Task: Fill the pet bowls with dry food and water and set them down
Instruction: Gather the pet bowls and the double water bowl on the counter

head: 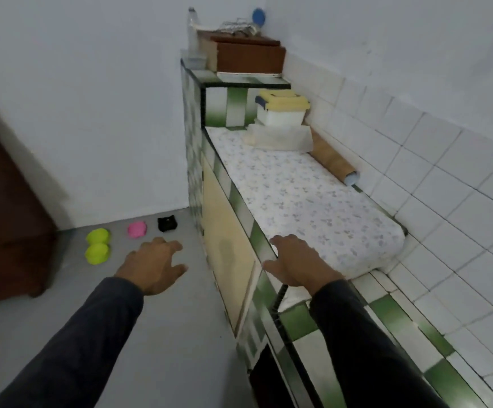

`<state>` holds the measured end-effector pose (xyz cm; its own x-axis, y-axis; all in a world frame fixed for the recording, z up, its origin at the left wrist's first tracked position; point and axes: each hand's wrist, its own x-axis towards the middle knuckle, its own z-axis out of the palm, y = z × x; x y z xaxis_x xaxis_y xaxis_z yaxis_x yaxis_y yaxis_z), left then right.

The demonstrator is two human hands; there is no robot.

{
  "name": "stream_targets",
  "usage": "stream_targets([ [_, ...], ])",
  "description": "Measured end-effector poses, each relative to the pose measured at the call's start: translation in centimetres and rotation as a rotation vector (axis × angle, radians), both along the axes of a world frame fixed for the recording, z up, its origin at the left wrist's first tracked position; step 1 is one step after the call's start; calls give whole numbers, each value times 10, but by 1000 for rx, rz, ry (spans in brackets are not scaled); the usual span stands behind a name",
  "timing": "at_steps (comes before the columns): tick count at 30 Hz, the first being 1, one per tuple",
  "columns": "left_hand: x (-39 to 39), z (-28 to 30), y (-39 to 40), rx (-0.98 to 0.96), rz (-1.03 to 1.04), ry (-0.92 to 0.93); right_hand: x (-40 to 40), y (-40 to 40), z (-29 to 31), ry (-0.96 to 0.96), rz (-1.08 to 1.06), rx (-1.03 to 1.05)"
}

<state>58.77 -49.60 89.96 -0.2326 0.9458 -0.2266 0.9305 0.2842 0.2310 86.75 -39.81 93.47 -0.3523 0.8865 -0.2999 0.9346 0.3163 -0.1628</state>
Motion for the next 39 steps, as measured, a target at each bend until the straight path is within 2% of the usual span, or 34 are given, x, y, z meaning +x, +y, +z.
stream_targets([
  [7,-90,-8,-21,-8,206,7,-111,31,-15,31,190,-63],
  [13,-153,-14,-10,8,329,13,-194,72,-32,15,278,-117],
  [26,-283,-14,123,44,443,2,-356,234,-47,39,424,-129],
  [39,-417,-54,253,-100,431,39,-488,366,-92,-91,488,-137],
])
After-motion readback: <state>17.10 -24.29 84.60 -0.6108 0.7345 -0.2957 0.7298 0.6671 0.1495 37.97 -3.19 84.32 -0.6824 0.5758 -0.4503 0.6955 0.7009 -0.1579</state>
